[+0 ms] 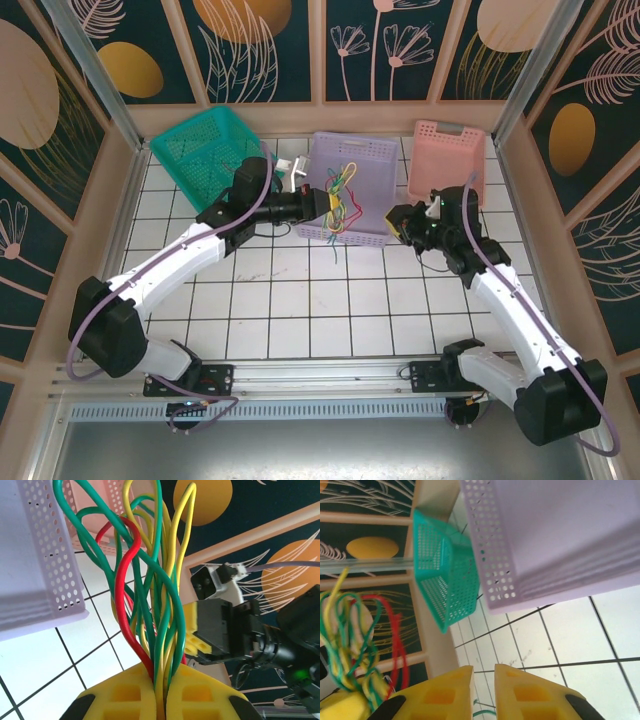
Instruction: Untangle the cables
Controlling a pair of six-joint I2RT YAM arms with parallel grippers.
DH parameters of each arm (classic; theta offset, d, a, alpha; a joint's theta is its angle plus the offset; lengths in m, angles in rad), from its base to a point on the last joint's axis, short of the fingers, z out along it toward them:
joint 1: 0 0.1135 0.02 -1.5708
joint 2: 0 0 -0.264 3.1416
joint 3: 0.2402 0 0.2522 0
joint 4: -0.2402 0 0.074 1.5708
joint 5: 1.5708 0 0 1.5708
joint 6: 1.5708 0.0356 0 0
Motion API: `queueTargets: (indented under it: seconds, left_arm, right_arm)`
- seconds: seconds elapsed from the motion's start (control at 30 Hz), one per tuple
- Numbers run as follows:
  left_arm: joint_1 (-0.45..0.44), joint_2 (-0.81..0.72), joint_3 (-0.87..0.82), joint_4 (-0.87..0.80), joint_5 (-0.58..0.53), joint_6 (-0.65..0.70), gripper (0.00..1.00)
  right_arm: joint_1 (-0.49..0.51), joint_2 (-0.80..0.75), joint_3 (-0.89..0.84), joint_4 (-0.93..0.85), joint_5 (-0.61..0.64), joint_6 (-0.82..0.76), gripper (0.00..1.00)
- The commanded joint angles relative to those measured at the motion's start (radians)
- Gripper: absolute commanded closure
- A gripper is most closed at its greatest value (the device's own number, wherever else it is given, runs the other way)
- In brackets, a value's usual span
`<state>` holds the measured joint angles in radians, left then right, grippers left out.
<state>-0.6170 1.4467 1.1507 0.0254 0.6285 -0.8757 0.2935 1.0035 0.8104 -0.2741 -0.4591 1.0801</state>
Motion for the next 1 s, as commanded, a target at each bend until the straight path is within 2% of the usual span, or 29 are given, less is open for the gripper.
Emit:
queueTargets:
  seconds: [0.0,0.1,0.23,0.33,0.43,0.57,0.67,0.8,0.97]
  left_arm:
    - [0.002,0.007,0.025,0.033,0.080,0.028,1.00]
    - [0.003,0.023,0.053,-0.009,0.133,0.069,1.00]
    - [0.003,0.046,0.089,-0.107,0.215,0.178,1.00]
    - [0.003,0.046,0.085,-0.133,0.212,0.217,1.00]
    - [0.002,0.051,0.075,-0.118,0.200,0.210,1.00]
    - [0.005,0.064,0.096,-0.107,0.153,0.187,1.00]
    - [0.005,0.079,0.101,-0.073,0.139,0.142,1.00]
    - [0.004,0.091,0.104,-0.032,0.123,0.074,1.00]
    - [0.005,0.111,0.113,0.045,0.130,-0.022,1.00]
  right_arm:
    - [-0.003,-0.020,-0.008,0.037,0.023,0.024,0.82]
    - [-0.005,-0.019,0.015,0.040,0.014,-0.020,0.80]
    - [-0.006,-0.004,0.109,0.022,-0.011,-0.208,0.67]
    - [-0.019,0.034,0.148,0.002,-0.084,-0.304,0.65]
    - [-0.009,0.075,0.123,0.082,-0.218,-0.239,0.70]
    - [0.041,0.012,0.056,0.110,-0.211,-0.178,0.76]
    - [0.043,-0.042,-0.002,0.098,-0.226,-0.166,0.76]
    - [0.045,-0.106,-0.098,0.225,-0.285,-0.060,0.74]
    - [0.053,-0.118,-0.163,0.363,-0.291,0.063,0.73]
